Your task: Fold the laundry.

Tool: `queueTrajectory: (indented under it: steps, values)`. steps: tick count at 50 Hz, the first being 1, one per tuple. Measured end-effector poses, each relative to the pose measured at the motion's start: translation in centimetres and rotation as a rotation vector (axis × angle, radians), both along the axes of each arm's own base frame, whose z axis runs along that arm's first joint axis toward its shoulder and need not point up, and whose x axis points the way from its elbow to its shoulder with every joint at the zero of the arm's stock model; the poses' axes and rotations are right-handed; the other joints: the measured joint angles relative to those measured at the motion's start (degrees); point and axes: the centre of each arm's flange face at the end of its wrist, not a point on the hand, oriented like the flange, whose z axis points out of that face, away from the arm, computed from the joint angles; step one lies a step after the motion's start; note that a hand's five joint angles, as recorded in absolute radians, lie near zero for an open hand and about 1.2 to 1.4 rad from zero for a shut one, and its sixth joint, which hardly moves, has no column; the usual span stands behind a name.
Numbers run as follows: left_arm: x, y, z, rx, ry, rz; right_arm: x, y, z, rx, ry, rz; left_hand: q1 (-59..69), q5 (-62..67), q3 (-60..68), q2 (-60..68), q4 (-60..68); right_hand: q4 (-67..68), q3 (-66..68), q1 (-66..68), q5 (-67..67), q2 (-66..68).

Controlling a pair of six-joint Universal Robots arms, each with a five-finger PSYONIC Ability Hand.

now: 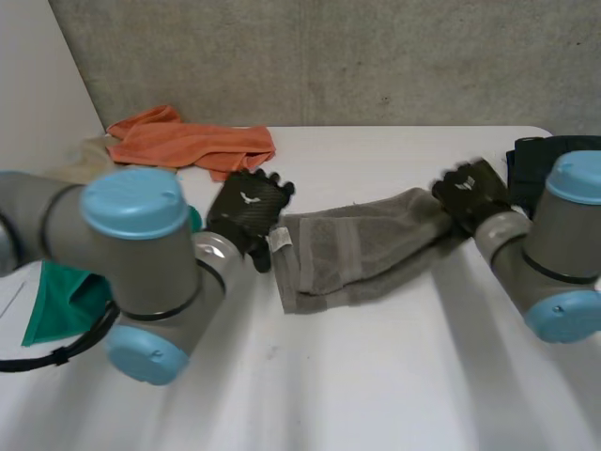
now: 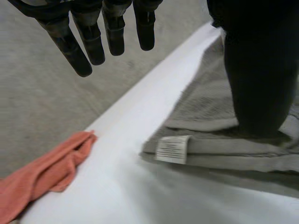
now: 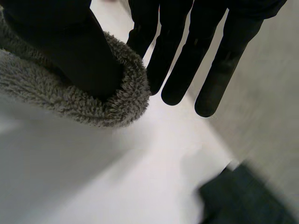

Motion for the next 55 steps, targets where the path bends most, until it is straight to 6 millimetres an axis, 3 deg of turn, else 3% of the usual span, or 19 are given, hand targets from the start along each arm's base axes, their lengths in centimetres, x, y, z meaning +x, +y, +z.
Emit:
queueTrajectory:
  steps: [3,6,9,12,15,16,18,21,25,29,33,38,41,45,55]
  values:
    - [1.5,-0.3,1.0,-0.017,0.034,0.035,3.5,1.4,1.4,-0.118,0.042,0.149,0.0,-0.07,0.0,0.0,-0.03,0.03,0.0,0.0,0.9,0.0]
    - [2.6,-0.6,1.5,-0.024,0.055,0.063,6.7,3.4,1.6,-0.173,0.043,0.306,0.0,-0.31,-0.01,-0.02,-0.05,0.04,0.0,0.0,1.13,0.0]
    - [3.8,-1.2,1.6,-0.022,0.076,0.097,10.6,7.2,0.2,-0.172,0.013,0.542,-0.54,-1.59,-0.67,-0.97,-1.02,0.05,0.0,0.0,1.17,0.0]
    - [4.5,-1.6,1.5,-0.014,0.09,0.119,12.8,10.2,-1.8,-0.119,-0.017,0.711,-1.68,-2.52,-1.77,-2.09,-2.49,-1.23,-1.17,-0.01,0.05,-0.9]
    - [4.8,-2.0,1.2,-0.005,0.1,0.135,14.0,11.9,-3.6,-0.059,-0.041,0.794,-1.68,-2.52,-1.89,-2.26,-2.63,-19.52,-19.25,-14.19,-18.11,-18.93]
    - [4.8,-2.2,1.1,-0.003,0.105,0.138,14.2,11.8,-3.8,-0.043,-0.051,0.781,-1.68,-2.51,-1.89,-2.33,-2.63,-32.88,-32.66,-29.05,-32.02,-32.67]
    - [4.7,-2.5,1.1,-0.004,0.113,0.14,14.2,11.0,-3.8,-0.022,-0.068,0.726,-1.68,-2.52,-2.03,-2.56,-2.63,-46.88,-47.46,-42.79,-45.99,-47.68]
    - [4.2,-3.2,1.4,-0.017,0.135,0.139,13.3,8.5,-2.5,0.026,-0.14,0.549,-1.69,-2.52,-2.6,-3.02,-3.06,-55.86,-55.76,-49.24,-54.03,-55.14]
    - [2.9,-4.1,2.4,-0.041,0.175,0.123,11.0,5.3,0.4,0.1,-0.316,0.314,-1.69,-2.52,-2.71,-3.1,-3.25,-56.23,-56.02,-49.22,-54.1,-55.22]
    - [1.0,-4.5,3.3,-0.045,0.213,0.09,8.6,3.1,3.1,0.201,-0.543,0.186,-1.69,-2.52,-2.71,-3.1,-3.25,-56.23,-56.02,-49.22,-54.1,-55.22]
    - [-1.5,-4.2,3.5,-0.002,0.234,0.041,7.2,1.5,4.1,0.308,-0.686,0.133,-1.69,-2.52,-2.71,-3.1,-3.25,-56.23,-56.02,-49.23,-54.1,-55.22]
    - [-4.3,-3.1,2.1,0.104,0.209,-0.01,6.9,0.1,3.1,0.417,-0.669,0.097,-1.69,-2.52,-2.71,-3.11,-3.25,-56.23,-56.02,-49.22,-54.1,-55.22]
    - [-4.6,-2.9,1.7,0.122,0.2,-0.016,6.8,-0.1,2.7,0.434,-0.649,0.088,-1.69,-2.52,-2.71,-3.11,-3.25,-56.23,-56.02,-49.22,-54.1,-55.22]
    - [-6.3,-1.5,-0.5,0.198,0.14,-0.029,6.6,-0.7,0.7,0.52,-0.522,0.046,-1.69,-2.52,-2.71,-3.12,-3.25,-56.23,-56.02,-49.22,-54.1,-55.22]
    - [-6.1,-1.1,-3.9,0.204,0.013,0.043,6.8,-0.9,-1.7,0.561,-0.449,0.05,-1.69,-2.51,-2.6,-3.0,-3.1,-56.23,-56.0,-49.22,-54.1,-55.22]
